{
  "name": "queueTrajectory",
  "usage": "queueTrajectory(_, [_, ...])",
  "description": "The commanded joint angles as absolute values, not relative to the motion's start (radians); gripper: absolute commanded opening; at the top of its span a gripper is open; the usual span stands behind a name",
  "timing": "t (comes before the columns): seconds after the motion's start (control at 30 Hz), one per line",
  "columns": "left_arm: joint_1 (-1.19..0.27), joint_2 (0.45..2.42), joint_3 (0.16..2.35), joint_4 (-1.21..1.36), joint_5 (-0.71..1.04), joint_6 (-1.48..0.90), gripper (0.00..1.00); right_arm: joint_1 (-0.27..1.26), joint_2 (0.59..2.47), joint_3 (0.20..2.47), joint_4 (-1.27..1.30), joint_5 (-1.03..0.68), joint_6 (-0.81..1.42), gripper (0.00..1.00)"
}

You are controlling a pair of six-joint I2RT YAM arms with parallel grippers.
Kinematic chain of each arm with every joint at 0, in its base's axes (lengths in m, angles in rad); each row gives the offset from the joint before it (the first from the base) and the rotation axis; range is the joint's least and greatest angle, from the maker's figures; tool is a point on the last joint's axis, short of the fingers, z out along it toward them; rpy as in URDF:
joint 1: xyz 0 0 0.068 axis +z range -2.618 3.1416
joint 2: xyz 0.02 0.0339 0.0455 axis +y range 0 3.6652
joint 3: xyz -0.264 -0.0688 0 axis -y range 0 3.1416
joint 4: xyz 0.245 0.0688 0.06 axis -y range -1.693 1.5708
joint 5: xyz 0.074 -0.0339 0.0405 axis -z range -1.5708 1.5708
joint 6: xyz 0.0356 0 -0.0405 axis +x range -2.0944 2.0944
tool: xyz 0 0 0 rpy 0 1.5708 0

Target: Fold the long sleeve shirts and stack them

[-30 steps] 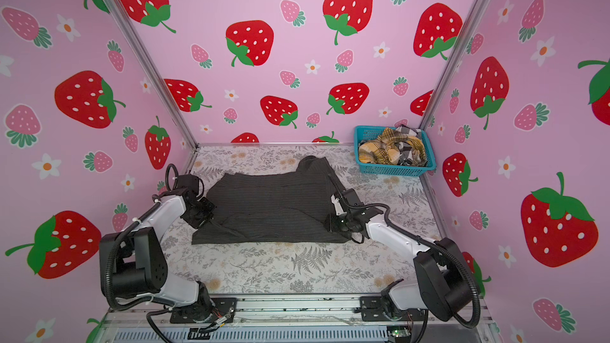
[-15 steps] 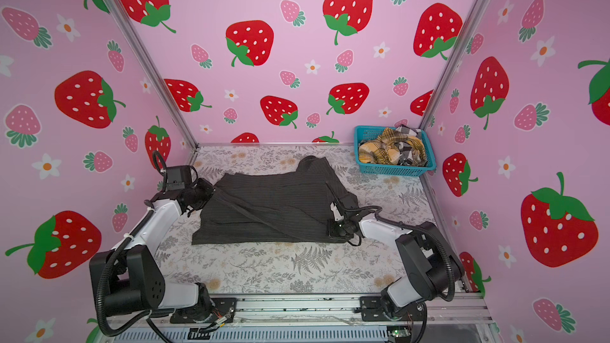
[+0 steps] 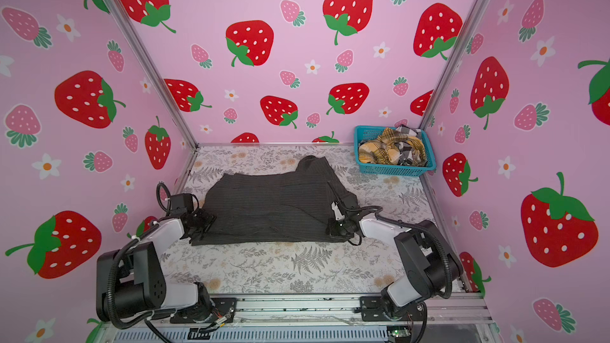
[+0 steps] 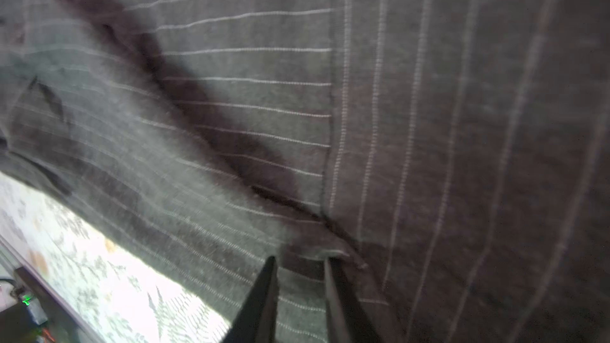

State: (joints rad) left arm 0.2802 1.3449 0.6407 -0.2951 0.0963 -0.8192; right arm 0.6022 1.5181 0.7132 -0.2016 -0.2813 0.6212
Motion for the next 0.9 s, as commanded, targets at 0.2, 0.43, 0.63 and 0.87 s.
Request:
queueTrajectory(0.2, [0.270,1.159,0.907,-0.655,-0.136,-0.827,0.58,0.611,1.431,0.842,-0.312,-0.233,0.603,0.51])
queueTrajectory(0.43, [0.153,1.419,0.883,-0.535,0.068,-0.889,0.11,0.630,1.573,0.878,-0.288,-0.223,0.585,0.42])
queueTrajectory(0.63, [0.154,1.470,0.760,-0.462,0.113,-0.916,0.00,0.664,1.580,0.837,-0.303,-0.233,0.575,0.42])
queueTrajectory(0.87, [0.287,1.538,0.709,-0.488,0.039,-0.858,0.00,0.654,1.662,0.748,-0.320,-0.194,0.605,0.39])
